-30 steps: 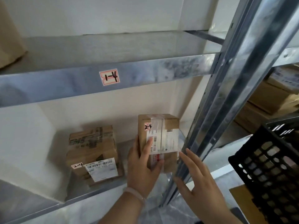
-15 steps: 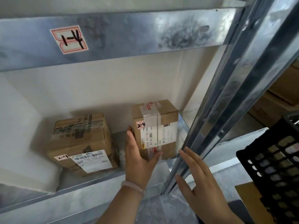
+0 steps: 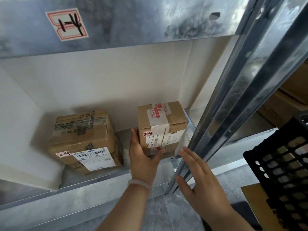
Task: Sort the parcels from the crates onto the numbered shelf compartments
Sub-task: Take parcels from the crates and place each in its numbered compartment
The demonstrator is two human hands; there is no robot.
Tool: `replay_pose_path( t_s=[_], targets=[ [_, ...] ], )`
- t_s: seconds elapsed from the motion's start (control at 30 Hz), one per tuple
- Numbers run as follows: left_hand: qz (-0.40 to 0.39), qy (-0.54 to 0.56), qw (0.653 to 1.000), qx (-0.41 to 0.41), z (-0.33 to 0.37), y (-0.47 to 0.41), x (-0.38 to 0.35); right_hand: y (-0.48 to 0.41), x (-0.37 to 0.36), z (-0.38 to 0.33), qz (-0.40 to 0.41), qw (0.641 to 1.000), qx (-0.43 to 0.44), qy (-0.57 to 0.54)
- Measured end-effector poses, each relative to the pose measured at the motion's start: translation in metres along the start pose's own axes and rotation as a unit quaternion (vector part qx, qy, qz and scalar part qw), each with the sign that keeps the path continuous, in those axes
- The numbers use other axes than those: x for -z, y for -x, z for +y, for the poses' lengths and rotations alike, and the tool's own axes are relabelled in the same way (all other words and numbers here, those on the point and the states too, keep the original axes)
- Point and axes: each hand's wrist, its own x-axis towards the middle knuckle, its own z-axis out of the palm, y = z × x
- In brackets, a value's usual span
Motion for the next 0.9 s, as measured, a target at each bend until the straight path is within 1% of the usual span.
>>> replay_pose_path(
  t_s=[0.07, 0.17, 0.23, 0.3, 0.37, 0.47, 0.53, 0.6, 0.7, 0.8, 0.9],
  targets=[
    [0.0, 0.003, 1.0, 0.012, -0.003, 0.0, 0.0, -0.001, 0.001, -0.002, 0.002, 1.0, 0.006, -0.007],
    [-0.006, -0.02, 1.0, 0.022, -0.009, 0.003, 0.004, 0.001, 0.003, -0.004, 0.012, 1.0, 0.012, -0.02],
    [-0.016, -0.046, 0.999, 0.01, -0.005, 0.008, 0.01, 0.002, 0.007, -0.007, 0.022, 0.999, 0.016, -0.022],
    [-0.027, -0.099, 0.994, -0.026, 0.001, 0.018, 0.023, 0.003, 0.01, -0.014, 0.023, 0.999, 0.027, -0.023],
    [-0.03, -0.168, 0.983, -0.071, 0.008, 0.034, 0.044, 0.004, 0.01, -0.027, 0.014, 0.998, 0.055, -0.023],
    [-0.053, -0.215, 0.967, -0.124, 0.017, 0.063, 0.088, 0.009, 0.005, -0.055, -0.01, 0.994, 0.106, -0.036],
    [-0.051, -0.25, 0.955, -0.155, 0.023, 0.083, 0.125, 0.011, 0.005, -0.081, -0.025, 0.987, 0.146, -0.056],
    [-0.02, -0.282, 0.943, -0.176, 0.032, 0.099, 0.166, 0.013, 0.004, -0.113, -0.058, 0.975, 0.201, -0.068],
    [0.062, -0.334, 0.923, -0.182, 0.041, 0.12, 0.235, 0.015, -0.003, -0.171, -0.11, 0.954, 0.274, -0.045],
    [0.148, -0.397, 0.891, -0.164, 0.05, 0.147, 0.308, 0.023, -0.016, -0.234, -0.152, 0.929, 0.336, -0.036],
    [0.202, -0.457, 0.856, -0.129, 0.058, 0.187, 0.382, 0.042, -0.033, -0.305, -0.172, 0.895, 0.409, -0.043]
  ],
)
